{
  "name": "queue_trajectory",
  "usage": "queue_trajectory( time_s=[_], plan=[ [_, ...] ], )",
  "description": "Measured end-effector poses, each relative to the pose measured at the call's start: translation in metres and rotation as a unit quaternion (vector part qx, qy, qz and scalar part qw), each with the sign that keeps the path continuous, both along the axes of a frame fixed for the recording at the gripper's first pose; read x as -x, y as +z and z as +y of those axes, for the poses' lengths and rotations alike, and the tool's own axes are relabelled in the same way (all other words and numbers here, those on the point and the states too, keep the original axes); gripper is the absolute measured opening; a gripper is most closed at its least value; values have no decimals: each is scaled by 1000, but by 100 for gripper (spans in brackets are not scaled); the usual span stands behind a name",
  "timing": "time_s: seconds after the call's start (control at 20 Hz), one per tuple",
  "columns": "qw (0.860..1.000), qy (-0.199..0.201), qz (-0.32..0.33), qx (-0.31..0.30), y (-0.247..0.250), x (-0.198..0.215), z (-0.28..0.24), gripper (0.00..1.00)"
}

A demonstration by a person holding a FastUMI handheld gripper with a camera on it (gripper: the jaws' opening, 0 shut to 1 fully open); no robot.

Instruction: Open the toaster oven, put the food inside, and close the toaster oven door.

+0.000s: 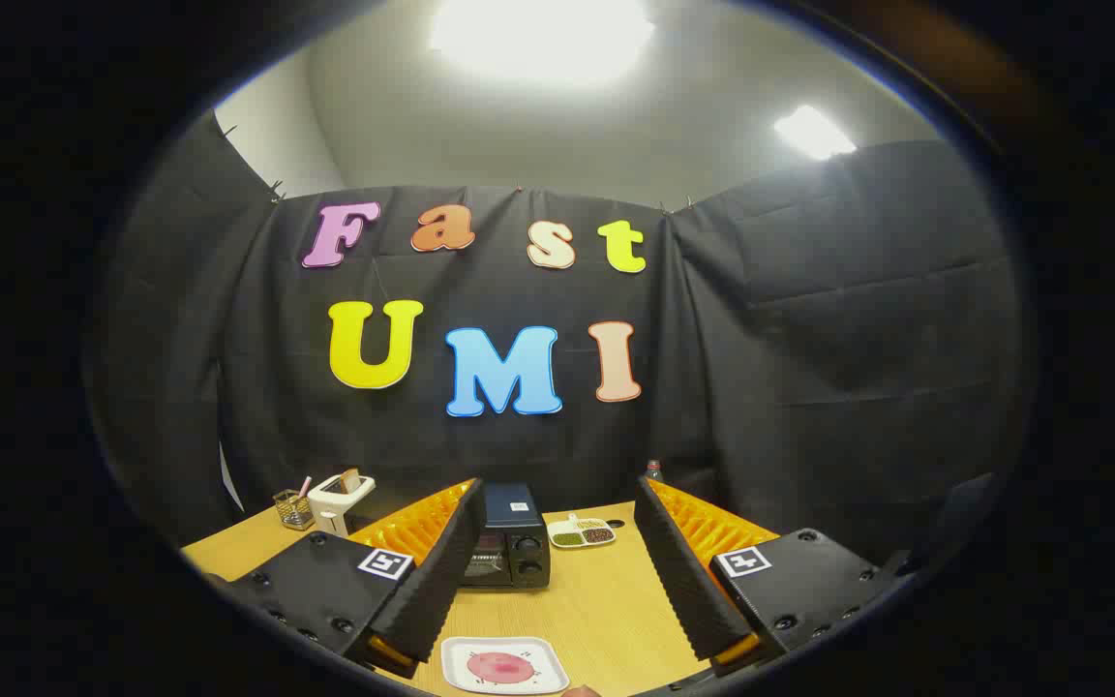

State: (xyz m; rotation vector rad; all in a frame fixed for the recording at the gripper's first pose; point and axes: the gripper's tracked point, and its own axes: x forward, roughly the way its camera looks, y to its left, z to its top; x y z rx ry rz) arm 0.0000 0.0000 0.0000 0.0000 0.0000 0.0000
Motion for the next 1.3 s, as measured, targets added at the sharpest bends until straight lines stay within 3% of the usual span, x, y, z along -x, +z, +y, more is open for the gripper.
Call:
queue_trajectory(
  time_s=[0.9, 1.3],
  plan=[
    [1000, 12, 9, -25, 3, -6, 21, 98],
    [998, 54, 24, -34, -12, -52, 82, 98]
  ],
)
